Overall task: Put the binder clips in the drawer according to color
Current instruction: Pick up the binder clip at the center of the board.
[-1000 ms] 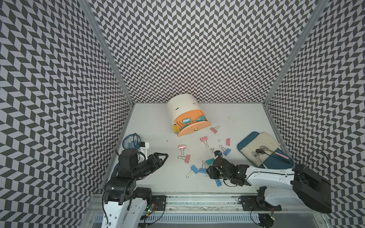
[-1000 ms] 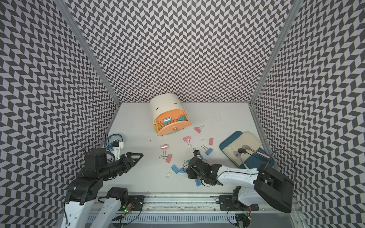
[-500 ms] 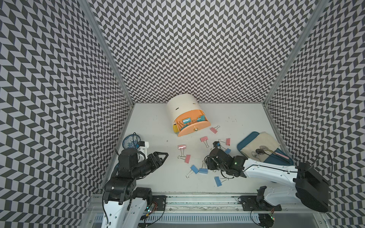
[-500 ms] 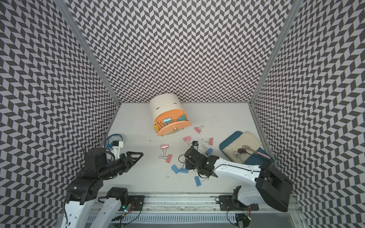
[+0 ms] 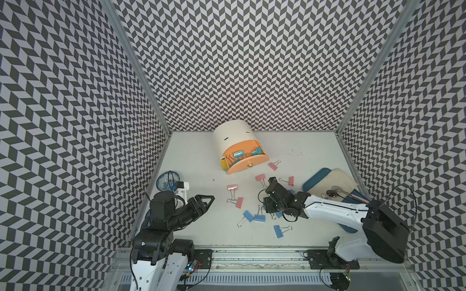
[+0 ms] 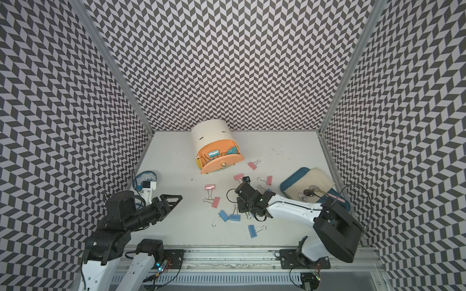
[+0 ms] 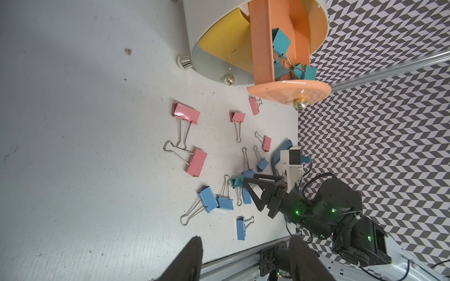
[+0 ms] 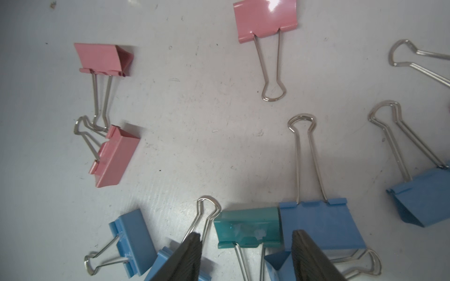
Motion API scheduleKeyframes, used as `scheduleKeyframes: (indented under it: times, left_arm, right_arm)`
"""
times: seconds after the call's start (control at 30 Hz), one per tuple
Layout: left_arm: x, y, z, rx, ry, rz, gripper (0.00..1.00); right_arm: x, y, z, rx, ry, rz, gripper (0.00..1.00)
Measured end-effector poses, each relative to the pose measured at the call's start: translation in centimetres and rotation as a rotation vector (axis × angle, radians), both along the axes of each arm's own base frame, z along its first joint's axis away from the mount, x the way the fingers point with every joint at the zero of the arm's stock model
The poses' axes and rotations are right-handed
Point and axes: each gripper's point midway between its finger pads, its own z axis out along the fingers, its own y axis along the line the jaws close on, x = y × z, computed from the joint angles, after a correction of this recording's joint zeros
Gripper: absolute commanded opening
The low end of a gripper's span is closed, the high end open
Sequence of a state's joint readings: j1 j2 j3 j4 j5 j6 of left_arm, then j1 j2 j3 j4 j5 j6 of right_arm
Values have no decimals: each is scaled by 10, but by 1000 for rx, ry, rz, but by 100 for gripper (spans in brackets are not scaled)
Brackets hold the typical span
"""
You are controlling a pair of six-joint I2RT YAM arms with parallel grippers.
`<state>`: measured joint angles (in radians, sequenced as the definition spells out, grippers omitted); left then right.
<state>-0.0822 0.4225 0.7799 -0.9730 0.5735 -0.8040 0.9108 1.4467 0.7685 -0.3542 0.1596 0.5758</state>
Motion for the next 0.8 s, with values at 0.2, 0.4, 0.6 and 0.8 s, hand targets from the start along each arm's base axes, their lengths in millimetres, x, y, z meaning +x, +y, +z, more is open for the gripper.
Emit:
scheduleKeyframes:
  times: [0.2, 0.4, 0.6, 0.8]
  left_arm:
    - [0, 0, -3, 0, 9, 1, 60]
    - [1, 0, -5, 0, 14, 2, 61]
    - [1, 0, -5, 0, 15, 5, 60]
    - [0, 1, -4, -1, 8, 6, 60]
  right_arm:
    - [-8, 11, 0, 51, 38, 41, 63]
    - [-11, 11, -4, 56, 51, 50, 63]
    - [-11, 5, -20, 10, 75, 37, 64]
    - [-7, -4, -25, -32, 67, 15, 66]
